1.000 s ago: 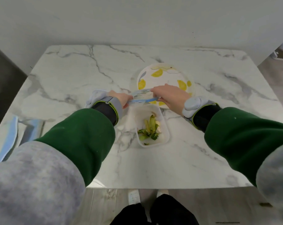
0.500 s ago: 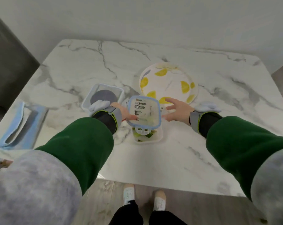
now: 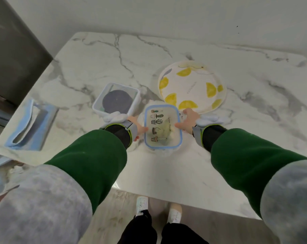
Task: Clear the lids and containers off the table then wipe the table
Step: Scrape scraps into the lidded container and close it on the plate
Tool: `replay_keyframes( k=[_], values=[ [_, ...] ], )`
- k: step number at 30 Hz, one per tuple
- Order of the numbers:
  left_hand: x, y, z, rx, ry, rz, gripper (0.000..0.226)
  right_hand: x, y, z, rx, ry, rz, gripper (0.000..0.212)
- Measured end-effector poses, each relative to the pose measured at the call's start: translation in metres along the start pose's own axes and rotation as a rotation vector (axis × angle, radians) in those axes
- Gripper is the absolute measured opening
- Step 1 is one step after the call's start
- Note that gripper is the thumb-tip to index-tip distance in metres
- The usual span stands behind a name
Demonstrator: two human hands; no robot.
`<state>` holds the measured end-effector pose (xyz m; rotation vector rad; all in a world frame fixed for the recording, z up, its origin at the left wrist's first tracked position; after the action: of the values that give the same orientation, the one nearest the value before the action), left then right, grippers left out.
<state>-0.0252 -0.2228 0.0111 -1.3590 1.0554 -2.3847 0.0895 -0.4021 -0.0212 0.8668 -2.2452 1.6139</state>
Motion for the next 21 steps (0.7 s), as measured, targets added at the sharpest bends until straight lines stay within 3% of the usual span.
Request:
replay_keyframes(
  k=[7,14,18,21],
  values=[
    [-0.010,0.010,-0.005,0.014,-0.047,-0.069,0.040,-0.020,0.013,0.008,0.019,-0.028,-0.013,0.067],
    [-0.018,0.007,-0.003,0.016,-0.026,-0.037,0.035,-0.028,0.019,0.018,0.047,0.026,-0.026,0.065],
    [-0.022,0.006,-0.004,-0.046,-0.024,0.020,0.051,-0.029,0.018,0.018,0.073,0.046,-0.074,0.058],
    [-0.027,0.005,-0.003,0.005,-0.005,0.018,0.046,-0.024,0.015,0.015,0.003,0.070,-0.049,0.055]
  ],
)
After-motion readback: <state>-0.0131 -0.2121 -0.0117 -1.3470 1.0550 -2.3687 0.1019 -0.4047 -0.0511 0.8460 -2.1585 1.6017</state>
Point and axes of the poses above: each hand's wrist, its own x-axis away from the middle knuckle, its own y-axis out of the palm, z = x × y, the point moved 4 cm from there along -x, towards the middle knuckle, and after that the axes turned 4 degrees about x, right-handed, at the moved point
